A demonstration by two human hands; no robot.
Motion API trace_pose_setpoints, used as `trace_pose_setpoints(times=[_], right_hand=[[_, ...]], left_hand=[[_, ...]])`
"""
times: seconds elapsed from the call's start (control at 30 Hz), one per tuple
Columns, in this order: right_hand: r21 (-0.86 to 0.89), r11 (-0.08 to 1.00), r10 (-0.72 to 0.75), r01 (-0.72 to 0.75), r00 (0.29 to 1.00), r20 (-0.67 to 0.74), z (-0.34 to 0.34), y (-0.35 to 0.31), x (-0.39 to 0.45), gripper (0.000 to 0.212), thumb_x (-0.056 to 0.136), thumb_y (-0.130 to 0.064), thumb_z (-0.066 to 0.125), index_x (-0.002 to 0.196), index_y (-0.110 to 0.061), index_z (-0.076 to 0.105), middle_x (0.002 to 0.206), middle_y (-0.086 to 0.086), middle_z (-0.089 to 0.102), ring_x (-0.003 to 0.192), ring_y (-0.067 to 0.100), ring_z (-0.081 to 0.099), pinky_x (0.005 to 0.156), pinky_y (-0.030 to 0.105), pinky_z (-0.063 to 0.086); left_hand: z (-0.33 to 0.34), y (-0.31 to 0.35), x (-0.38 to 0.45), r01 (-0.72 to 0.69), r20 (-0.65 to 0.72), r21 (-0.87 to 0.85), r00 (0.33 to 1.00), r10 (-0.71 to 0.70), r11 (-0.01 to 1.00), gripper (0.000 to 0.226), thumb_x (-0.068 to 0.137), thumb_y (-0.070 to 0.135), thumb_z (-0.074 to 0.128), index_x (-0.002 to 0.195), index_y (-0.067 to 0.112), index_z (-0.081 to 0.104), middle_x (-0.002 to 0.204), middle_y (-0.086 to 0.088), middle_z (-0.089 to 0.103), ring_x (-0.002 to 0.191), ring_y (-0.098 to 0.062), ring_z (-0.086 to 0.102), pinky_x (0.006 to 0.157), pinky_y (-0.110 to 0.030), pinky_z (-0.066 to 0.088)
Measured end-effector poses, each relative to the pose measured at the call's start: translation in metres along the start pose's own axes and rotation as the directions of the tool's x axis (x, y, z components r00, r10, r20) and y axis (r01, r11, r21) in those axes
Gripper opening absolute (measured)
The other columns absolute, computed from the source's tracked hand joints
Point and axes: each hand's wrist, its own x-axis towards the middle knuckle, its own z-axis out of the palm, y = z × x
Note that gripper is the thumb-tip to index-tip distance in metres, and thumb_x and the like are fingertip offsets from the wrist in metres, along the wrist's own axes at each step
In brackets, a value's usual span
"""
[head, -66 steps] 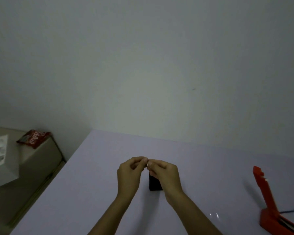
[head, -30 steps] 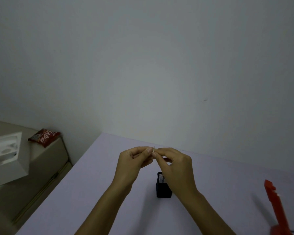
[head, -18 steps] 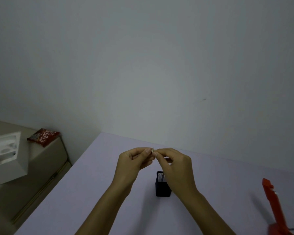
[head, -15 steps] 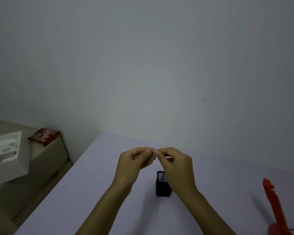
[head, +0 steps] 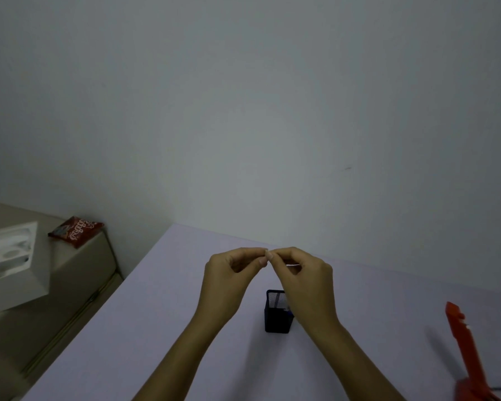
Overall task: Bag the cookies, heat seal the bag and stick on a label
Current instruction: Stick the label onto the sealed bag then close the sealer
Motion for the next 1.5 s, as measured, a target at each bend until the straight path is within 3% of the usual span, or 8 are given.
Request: trace_pose_setpoints(times=[0.2, 0.37, 0.43, 0.57, 0.87, 1.17, 1.33, 1.5], right_hand=[[-0.025, 0.999, -0.028, 0.027, 0.999, -0.037, 0.003, -0.001, -0.004, 0.008, 0.087, -0.015, 0.068, 0.086, -0.021, 0.073, 0.073, -0.025, 0.064, 0.077, -0.006, 0.064, 0.069, 0.005, 0.047], [0.103, 0.985, 0.139, -0.136, 0.99, -0.028, 0.002, -0.006, -0.003, 0.011, 0.087, -0.022, 0.068, 0.076, -0.023, 0.069, 0.067, -0.018, 0.07, 0.072, -0.004, 0.066, 0.066, 0.007, 0.049], [0.199, 0.944, 0.266, -0.262, 0.964, 0.009, 0.001, -0.006, -0.001, 0.012, 0.086, -0.027, 0.067, 0.077, -0.02, 0.07, 0.072, -0.014, 0.072, 0.073, 0.001, 0.068, 0.069, 0.014, 0.053], [0.383, 0.821, 0.428, -0.424, 0.9, 0.079, 0.0, -0.004, 0.001, 0.012, 0.089, -0.018, 0.064, 0.082, -0.013, 0.071, 0.074, 0.0, 0.075, 0.073, 0.012, 0.071, 0.07, 0.021, 0.057], [0.542, 0.613, 0.585, -0.575, 0.791, 0.179, 0.002, -0.001, 0.002, 0.015, 0.091, -0.018, 0.061, 0.088, -0.007, 0.072, 0.08, 0.011, 0.075, 0.078, 0.021, 0.073, 0.076, 0.029, 0.058], [0.59, 0.486, 0.685, -0.645, 0.7, 0.201, -0.007, 0.018, -0.002, 0.013, 0.09, -0.014, 0.063, 0.094, -0.004, 0.07, 0.084, 0.013, 0.075, 0.079, 0.021, 0.072, 0.075, 0.03, 0.058], [0.585, 0.467, 0.715, -0.663, 0.673, 0.191, -0.018, 0.035, -0.01, 0.014, 0.09, -0.014, 0.063, 0.095, -0.003, 0.07, 0.086, 0.013, 0.075, 0.08, 0.02, 0.072, 0.078, 0.03, 0.057], [0.57, 0.462, 0.74, -0.68, 0.649, 0.175, -0.028, 0.047, -0.021, 0.012, 0.091, -0.013, 0.062, 0.092, -0.004, 0.07, 0.081, 0.01, 0.075, 0.078, 0.017, 0.072, 0.071, 0.024, 0.059]], left_hand=[[0.008, 0.001, -0.003, 0.011, -0.096, 0.039, 0.995, -0.007, 0.999, 0.013, 0.085, 0.015, 0.07, 0.096, 0.019, 0.076, 0.085, 0.009, 0.076, 0.083, 0.0, 0.071, 0.071, -0.011, 0.054], [0.009, 0.003, -0.003, 0.053, -0.121, -0.019, 0.991, -0.055, 0.998, 0.01, 0.084, 0.016, 0.071, 0.092, 0.017, 0.077, 0.081, 0.006, 0.077, 0.081, -0.005, 0.072, 0.073, -0.016, 0.057], [0.008, 0.002, -0.002, 0.079, -0.111, -0.049, 0.99, -0.084, 0.996, 0.01, 0.084, 0.013, 0.071, 0.092, 0.016, 0.076, 0.081, 0.003, 0.077, 0.08, -0.007, 0.072, 0.076, -0.02, 0.059], [0.008, 0.002, -0.001, 0.138, -0.09, -0.145, 0.984, -0.152, 0.98, 0.015, 0.085, 0.004, 0.066, 0.093, 0.013, 0.075, 0.08, -0.001, 0.077, 0.079, -0.012, 0.073, 0.075, -0.021, 0.059], [0.007, -0.004, 0.001, 0.311, 0.003, -0.437, 0.939, -0.345, 0.844, 0.016, 0.089, 0.002, 0.058, 0.098, 0.002, 0.072, 0.086, -0.014, 0.073, 0.079, -0.018, 0.069, 0.077, -0.023, 0.059], [-0.002, -0.042, 0.004, 0.402, -0.002, -0.486, 0.888, -0.461, 0.776, 0.017, 0.093, 0.005, 0.055, 0.103, 0.003, 0.069, 0.086, -0.011, 0.069, 0.078, -0.017, 0.066, 0.072, -0.023, 0.059], [0.0, -0.099, 0.003, 0.551, 0.053, -0.426, 0.807, -0.589, 0.717, 0.015, 0.092, 0.012, 0.059, 0.102, 0.004, 0.068, 0.09, -0.011, 0.067, 0.084, -0.022, 0.065, 0.078, -0.03, 0.058], [0.012, -0.203, -0.027, 0.786, 0.001, -0.096, 0.614, -0.789, 0.611, 0.018, 0.087, 0.007, 0.064, 0.102, -0.002, 0.069, 0.079, -0.012, 0.065, 0.069, -0.021, 0.06, 0.065, -0.028, 0.052]])
